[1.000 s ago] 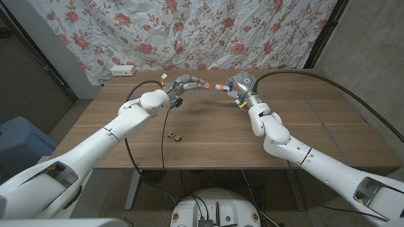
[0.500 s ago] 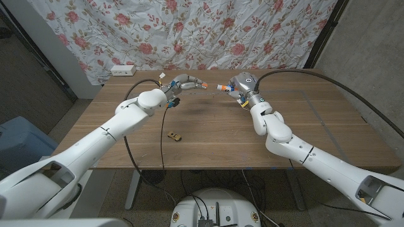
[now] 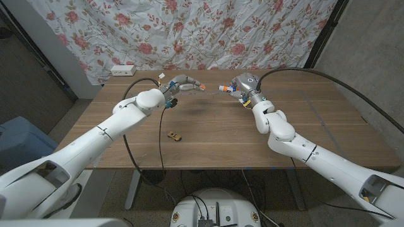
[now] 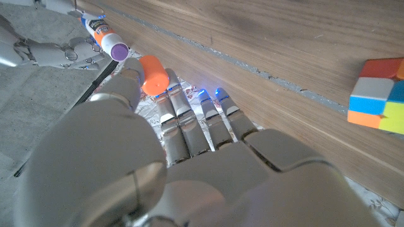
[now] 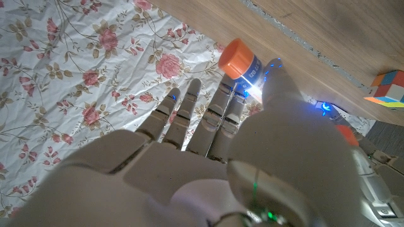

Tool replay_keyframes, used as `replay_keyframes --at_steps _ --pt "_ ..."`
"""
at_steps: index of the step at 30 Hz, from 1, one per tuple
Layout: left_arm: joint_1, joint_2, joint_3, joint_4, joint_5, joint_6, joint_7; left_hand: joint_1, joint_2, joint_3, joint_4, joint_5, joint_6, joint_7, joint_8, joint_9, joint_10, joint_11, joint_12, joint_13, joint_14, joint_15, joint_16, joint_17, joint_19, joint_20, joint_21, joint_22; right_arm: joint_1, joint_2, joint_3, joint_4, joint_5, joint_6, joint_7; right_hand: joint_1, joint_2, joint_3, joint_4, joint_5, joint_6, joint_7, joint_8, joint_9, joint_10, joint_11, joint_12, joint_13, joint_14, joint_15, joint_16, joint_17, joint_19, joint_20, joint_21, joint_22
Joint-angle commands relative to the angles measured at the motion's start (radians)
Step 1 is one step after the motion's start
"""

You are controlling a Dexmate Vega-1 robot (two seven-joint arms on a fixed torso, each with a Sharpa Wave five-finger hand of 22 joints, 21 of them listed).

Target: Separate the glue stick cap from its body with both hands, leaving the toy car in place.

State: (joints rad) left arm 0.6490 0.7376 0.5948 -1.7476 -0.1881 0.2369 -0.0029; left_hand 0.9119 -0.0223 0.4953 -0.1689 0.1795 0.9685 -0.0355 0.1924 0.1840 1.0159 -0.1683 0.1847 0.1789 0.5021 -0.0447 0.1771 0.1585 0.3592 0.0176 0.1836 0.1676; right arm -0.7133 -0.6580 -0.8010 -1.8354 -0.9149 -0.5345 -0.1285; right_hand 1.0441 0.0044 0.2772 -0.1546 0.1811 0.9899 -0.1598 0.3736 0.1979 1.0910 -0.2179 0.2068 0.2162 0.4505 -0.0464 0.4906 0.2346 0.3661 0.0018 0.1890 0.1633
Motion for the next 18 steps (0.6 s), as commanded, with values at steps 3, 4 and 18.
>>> replay_keyframes --at_steps 3,4,18 --pt "-0.025 0.046 0.027 -0.037 0.097 0.054 -0.029 0.0 0.011 -0.005 0.0 0.005 0.013 0.007 0.001 0.006 -0.015 -0.016 -0.002 0.005 -0.005 -0.075 0.0 0.003 -0.005 -0.003 -0.001 0.0 -0.011 -0.021 0.02 -0.014 0.038 -0.002 0.033 0.033 0.026 -0.001 0.0 0.004 0.066 -0.067 0.003 0.006 -0.006 0.001 -0.001 0.002 0.012 -0.129 0.003 0.005 0.008 -0.004 0.001 0.003" --pt "-0.028 0.049 0.028 -0.042 0.105 0.065 -0.03 0.0 0.011 -0.005 0.0 0.005 0.012 0.007 0.0 0.006 -0.016 -0.017 -0.002 0.005 -0.006 -0.075 0.0 0.003 -0.006 -0.003 -0.001 0.0 -0.011 -0.024 0.022 -0.015 0.042 0.0 0.035 0.033 0.026 -0.001 0.0 0.004 0.066 -0.067 0.003 0.006 -0.006 0.001 -0.001 0.002 0.012 -0.128 0.002 0.005 0.008 -0.003 0.001 0.003" --pt "-0.072 0.088 0.062 -0.064 0.214 0.108 -0.091 -0.003 0.012 -0.011 0.001 0.005 0.007 0.006 -0.001 0.006 -0.019 -0.016 -0.002 0.005 -0.018 -0.073 -0.002 0.004 -0.012 -0.002 -0.002 0.0 -0.019 -0.052 0.036 0.015 0.095 0.046 0.008 0.028 0.029 -0.002 0.003 0.004 0.059 -0.067 -0.001 0.005 -0.009 0.001 -0.001 0.002 0.017 -0.128 0.001 0.003 0.014 -0.005 0.002 0.003"
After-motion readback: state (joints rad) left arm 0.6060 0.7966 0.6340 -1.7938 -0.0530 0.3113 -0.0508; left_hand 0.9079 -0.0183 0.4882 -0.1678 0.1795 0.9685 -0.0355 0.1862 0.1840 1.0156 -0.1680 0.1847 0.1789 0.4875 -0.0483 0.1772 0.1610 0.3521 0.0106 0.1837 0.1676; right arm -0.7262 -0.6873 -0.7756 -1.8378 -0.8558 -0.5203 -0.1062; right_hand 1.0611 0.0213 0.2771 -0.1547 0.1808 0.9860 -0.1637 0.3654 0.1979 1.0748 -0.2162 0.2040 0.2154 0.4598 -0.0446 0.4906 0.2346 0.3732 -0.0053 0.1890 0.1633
